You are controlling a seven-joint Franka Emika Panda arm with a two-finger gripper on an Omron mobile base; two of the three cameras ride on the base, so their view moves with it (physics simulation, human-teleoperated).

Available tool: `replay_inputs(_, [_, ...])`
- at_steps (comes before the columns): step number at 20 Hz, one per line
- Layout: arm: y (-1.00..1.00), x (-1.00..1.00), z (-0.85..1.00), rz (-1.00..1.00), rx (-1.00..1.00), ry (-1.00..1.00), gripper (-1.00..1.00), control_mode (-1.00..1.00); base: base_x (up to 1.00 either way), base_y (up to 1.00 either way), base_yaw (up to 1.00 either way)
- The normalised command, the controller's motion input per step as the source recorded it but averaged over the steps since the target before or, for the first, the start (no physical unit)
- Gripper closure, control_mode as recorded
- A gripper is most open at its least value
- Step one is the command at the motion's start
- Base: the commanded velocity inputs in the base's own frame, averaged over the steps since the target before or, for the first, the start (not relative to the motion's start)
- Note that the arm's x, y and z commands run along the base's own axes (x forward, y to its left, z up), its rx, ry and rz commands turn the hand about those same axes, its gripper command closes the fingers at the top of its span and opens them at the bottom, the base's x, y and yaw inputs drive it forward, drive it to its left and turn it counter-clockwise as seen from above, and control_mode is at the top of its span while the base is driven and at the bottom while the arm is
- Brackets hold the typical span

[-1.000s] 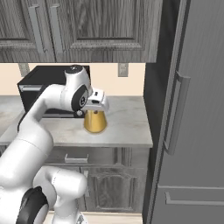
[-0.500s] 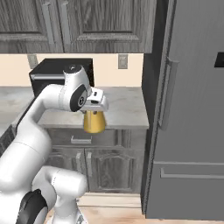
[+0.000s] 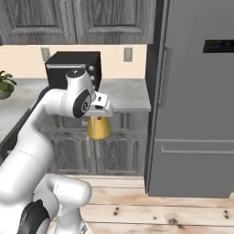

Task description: There is a tray on the dining counter. Grab the cup, mug, and pitcher and place them on the tray. The pitcher may be placed next to the tray if it cannot fit the tray.

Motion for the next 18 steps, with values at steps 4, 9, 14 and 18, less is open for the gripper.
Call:
replay_inputs(4, [0.00,0.00,0.00,0.00,0.00,0.00,1.00,1.00,-0.62,-0.18,-0.01])
replay_inputs(9, [0.00,0.00,0.00,0.00,0.00,0.00,1.00,1.00,-0.34,-0.12,-0.40])
replay_inputs(14, [0.00,0.00,0.00,0.00,0.00,0.00,1.00,1.00,-0.31,-0.13,-0.88])
replay_inputs(18, [0.00,0.00,0.00,0.00,0.00,0.00,1.00,1.00,-0.28,-0.05,-0.96])
